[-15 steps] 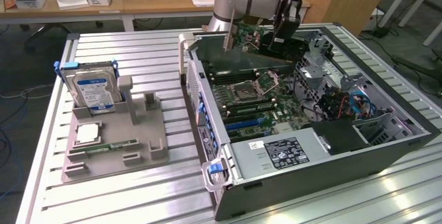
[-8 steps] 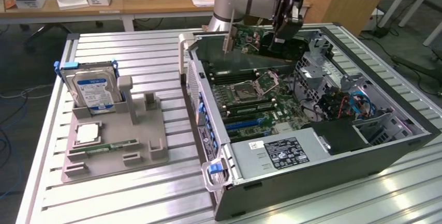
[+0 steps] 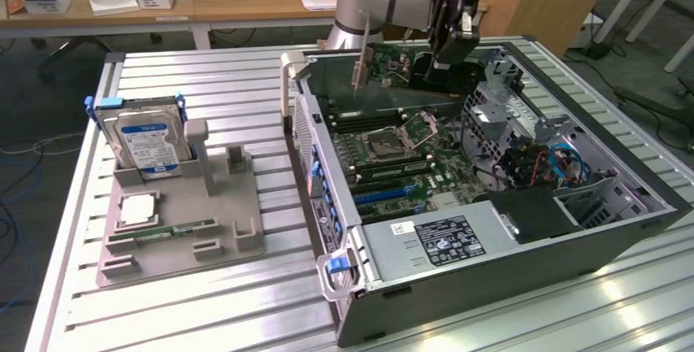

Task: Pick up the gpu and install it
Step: 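Insert the gpu into the slot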

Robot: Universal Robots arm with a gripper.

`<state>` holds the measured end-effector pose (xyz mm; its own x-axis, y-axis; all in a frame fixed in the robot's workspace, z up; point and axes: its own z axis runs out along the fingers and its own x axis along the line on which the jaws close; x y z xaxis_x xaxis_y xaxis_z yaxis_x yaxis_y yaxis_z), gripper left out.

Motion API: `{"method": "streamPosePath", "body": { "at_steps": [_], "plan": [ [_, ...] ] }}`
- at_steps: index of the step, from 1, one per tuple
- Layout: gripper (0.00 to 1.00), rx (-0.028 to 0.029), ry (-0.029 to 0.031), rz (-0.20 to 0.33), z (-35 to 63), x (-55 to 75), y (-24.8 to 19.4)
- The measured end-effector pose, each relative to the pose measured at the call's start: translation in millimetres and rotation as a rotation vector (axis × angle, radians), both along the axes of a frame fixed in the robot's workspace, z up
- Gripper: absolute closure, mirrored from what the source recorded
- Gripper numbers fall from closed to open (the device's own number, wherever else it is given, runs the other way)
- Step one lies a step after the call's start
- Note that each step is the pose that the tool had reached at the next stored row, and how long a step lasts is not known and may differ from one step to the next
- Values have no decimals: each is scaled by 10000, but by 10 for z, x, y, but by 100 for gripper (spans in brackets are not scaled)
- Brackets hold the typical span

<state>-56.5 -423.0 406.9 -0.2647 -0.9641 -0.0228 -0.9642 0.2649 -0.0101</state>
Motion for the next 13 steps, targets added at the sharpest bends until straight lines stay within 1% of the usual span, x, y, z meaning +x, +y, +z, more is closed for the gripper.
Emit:
{"method": "streamPosePath", "body": {
  "at_steps": [6,10,13],
  "plan": [
    [73,1,-34,929,-11,0,0],
    [73,3,-42,1293,-16,2,0],
    [73,2,-60,1575,-20,3,0]
  ]
}}
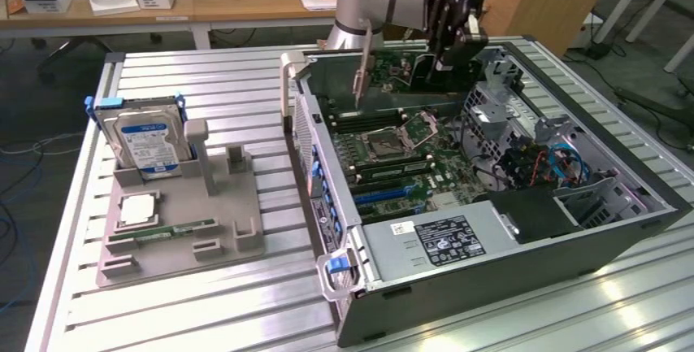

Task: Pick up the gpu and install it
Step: 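Insert the gpu into the slot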

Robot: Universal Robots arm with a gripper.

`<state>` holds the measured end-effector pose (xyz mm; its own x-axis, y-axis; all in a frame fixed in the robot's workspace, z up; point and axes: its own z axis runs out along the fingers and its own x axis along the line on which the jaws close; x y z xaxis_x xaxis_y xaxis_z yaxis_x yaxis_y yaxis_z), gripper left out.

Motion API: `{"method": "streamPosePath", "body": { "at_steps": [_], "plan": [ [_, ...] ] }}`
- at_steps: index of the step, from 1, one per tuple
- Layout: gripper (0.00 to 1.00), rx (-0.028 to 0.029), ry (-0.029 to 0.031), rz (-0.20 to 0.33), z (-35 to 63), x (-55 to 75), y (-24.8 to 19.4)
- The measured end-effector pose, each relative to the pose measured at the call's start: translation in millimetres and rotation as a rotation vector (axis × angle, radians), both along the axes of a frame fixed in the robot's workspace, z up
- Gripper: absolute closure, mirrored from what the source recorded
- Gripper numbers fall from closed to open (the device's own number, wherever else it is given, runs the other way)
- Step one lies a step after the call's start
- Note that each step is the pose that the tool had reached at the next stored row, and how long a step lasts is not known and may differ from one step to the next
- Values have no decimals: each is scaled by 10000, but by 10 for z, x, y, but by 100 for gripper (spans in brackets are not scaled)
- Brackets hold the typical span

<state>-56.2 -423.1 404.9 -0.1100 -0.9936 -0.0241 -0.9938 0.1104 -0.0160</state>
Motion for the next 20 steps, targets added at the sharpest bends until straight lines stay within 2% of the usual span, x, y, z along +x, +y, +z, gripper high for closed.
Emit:
{"method": "streamPosePath", "body": {
  "at_steps": [6,20],
  "plan": [
    [73,0,-12,402,-9,3,-1],
    [73,0,-13,892,-27,33,-1]
  ]
}}
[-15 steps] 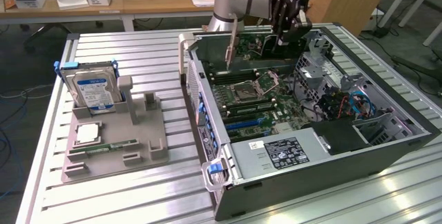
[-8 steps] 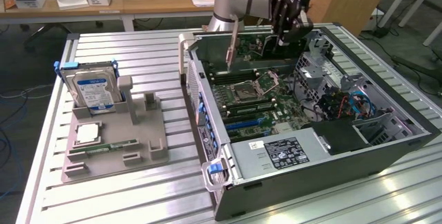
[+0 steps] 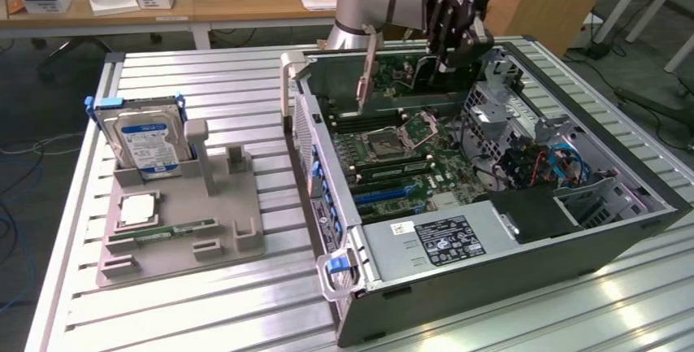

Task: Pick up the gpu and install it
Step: 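Insert the gpu into the slot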

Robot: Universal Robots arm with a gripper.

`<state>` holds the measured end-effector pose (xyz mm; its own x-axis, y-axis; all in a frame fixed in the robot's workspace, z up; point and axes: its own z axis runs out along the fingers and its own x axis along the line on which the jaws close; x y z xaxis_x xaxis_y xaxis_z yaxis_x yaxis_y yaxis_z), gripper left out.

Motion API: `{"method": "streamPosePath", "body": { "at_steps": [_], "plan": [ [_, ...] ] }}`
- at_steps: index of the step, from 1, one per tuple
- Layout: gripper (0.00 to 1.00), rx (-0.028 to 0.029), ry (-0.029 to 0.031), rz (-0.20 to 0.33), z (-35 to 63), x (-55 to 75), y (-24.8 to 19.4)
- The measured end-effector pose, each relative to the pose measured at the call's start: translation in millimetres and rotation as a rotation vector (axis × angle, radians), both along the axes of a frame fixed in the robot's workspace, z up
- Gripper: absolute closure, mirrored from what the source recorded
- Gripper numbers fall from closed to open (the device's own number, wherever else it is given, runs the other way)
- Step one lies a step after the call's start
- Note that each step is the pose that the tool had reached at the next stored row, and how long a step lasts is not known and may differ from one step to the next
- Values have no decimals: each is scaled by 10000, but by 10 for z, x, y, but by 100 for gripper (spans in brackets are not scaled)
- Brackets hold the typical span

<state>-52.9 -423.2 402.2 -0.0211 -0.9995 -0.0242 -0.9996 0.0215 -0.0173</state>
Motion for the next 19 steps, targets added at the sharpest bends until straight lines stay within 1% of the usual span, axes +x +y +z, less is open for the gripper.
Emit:
{"method": "streamPosePath", "body": {
  "at_steps": [19],
  "plan": [
    [73,1,-3,221,-47,1,-4]
  ]
}}
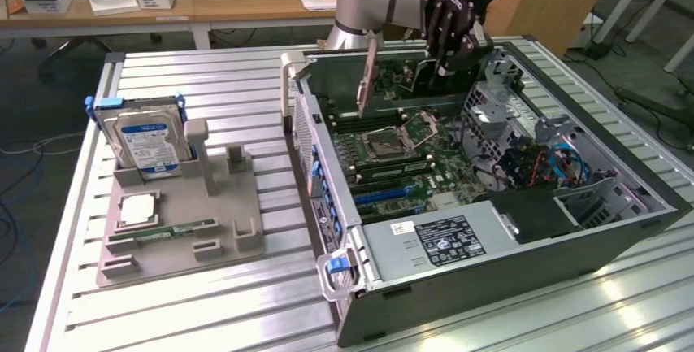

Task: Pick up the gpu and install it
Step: 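Insert the gpu into the slot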

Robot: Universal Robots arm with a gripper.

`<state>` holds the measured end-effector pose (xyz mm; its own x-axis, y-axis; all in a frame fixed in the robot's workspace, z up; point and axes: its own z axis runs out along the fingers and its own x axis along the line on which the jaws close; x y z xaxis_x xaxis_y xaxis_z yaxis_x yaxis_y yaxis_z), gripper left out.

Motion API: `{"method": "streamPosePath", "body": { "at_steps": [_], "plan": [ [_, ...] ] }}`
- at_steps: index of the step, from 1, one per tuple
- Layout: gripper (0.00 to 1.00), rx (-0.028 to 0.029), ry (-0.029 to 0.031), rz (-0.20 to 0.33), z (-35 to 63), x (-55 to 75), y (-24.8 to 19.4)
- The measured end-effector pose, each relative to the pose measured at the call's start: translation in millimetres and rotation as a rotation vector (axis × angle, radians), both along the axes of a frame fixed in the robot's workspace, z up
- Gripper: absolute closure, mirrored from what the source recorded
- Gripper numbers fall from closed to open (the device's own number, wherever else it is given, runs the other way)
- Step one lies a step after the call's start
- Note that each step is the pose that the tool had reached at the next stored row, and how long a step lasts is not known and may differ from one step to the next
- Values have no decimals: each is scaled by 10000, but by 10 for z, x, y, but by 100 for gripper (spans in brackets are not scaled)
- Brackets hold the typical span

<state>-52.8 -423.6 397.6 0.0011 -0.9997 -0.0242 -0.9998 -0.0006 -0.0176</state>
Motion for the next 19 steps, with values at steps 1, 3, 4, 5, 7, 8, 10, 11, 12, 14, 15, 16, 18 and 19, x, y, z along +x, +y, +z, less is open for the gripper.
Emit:
{"method": "streamPosePath", "body": {
  "at_steps": [1,3,4,5,7,8,10,11,12,14,15,16,18,19],
  "plan": [
    [73,-1,0,15,-2,0,-1],
    [73,0,0,44,-6,0,-2],
    [73,-1,0,57,-8,0,-3],
    [73,-1,-1,70,-10,0,-3],
    [73,-1,-1,98,-15,0,-5],
    [73,0,-1,113,-17,0,-6],
    [73,0,-2,140,-22,0,-7],
    [73,-1,-1,154,-23,0,-8],
    [73,-1,-2,168,-26,0,-8],
    [73,0,-2,199,-31,0,-8],
    [73,0,-2,213,-33,0,-9],
    [73,-1,-2,225,-35,0,-9],
    [73,-1,-3,252,-39,0,-9],
    [73,-1,-2,266,-41,0,-10]
  ]
}}
